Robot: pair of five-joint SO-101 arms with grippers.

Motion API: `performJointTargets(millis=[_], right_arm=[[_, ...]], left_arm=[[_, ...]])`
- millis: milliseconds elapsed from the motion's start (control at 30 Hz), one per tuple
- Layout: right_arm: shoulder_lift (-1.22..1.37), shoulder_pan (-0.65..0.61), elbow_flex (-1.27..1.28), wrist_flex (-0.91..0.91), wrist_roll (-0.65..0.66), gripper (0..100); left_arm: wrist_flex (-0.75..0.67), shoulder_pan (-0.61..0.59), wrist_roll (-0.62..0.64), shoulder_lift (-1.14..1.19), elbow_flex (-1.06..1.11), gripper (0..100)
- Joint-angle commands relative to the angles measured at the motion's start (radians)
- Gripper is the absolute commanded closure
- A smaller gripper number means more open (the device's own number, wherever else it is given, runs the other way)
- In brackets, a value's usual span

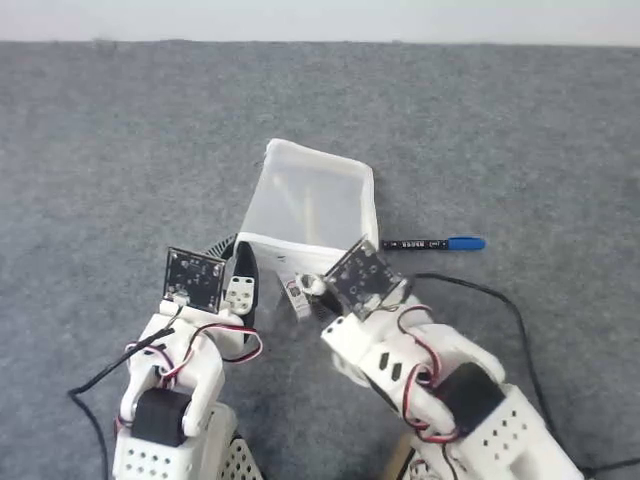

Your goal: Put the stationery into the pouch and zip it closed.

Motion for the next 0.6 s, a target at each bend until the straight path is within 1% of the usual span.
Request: performJointTargets(millis=[0, 167, 333, 567], right_arm=[[-0.030, 0.068, -0.115, 0.102, 0.021, 99.2], [-0.035, 0.160, -0.192, 0.189, 0.023, 99.2], [-0.035, 0.222, -0.264, 0.275, 0.023, 99.2], [-0.035, 0.291, -0.296, 0.305, 0.025, 99.2]], left_arm=[[-0.003, -0.008, 0.017, -0.020, -0.074, 99], [-0.003, -0.008, 0.017, -0.020, -0.074, 99], [-0.003, -0.008, 0.017, -0.020, -0.074, 99], [-0.003, -0.008, 0.015, -0.020, -0.074, 99]])
